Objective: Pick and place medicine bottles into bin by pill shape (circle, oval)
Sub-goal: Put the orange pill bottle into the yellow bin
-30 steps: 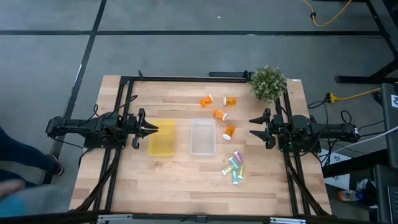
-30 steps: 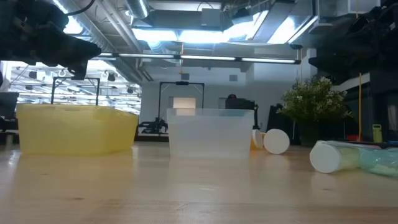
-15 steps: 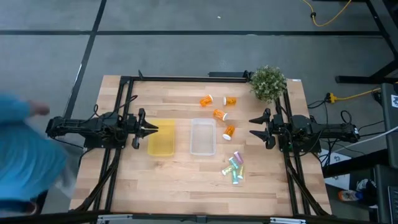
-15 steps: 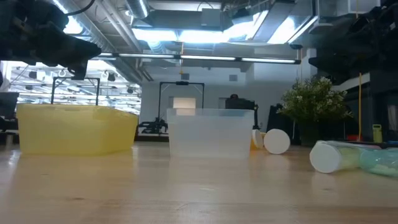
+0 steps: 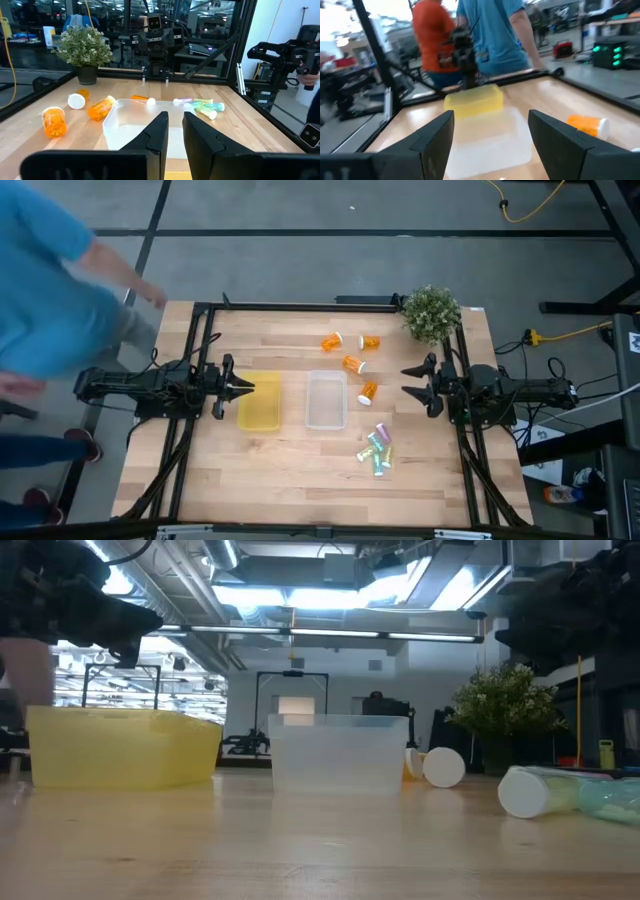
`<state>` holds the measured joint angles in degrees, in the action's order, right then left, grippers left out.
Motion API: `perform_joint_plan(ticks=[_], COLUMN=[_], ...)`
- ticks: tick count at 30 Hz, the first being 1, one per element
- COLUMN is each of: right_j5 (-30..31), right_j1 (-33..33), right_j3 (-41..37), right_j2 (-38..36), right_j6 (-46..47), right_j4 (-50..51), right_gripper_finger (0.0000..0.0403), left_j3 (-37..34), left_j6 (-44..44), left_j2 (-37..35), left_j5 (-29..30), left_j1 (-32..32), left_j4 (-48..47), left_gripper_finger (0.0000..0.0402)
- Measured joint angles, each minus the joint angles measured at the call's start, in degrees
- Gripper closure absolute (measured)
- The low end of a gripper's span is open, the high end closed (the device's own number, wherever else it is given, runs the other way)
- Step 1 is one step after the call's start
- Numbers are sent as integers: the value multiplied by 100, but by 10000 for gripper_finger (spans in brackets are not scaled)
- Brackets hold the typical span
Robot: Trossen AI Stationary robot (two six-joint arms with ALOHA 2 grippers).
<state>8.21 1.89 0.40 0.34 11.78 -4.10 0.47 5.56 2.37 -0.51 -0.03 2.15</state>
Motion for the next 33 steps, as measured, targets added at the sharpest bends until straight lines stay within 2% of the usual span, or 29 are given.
perform_joint_plan(ticks=[13, 24, 29, 33], right_j5=[157, 1510, 2172, 2348], right_j1=[0, 0, 0, -2], right_j3=[0, 0, 0, 0], right_j2=[0, 0, 2, 2], right_j6=[420, 813, 897, 897], right_j4=[-431, -1682, -1699, -1692], right_gripper_finger=[146, 146, 146, 146], left_j3=[0, 0, 1, 1], left_j6=[-1, 0, 0, -1], left_j2=[0, 1, 1, 0], left_j5=[1, 2, 2, 1], left_j1=[0, 1, 0, 0], left_j4=[0, 0, 0, 0], left_gripper_finger=[351, 351, 351, 351])
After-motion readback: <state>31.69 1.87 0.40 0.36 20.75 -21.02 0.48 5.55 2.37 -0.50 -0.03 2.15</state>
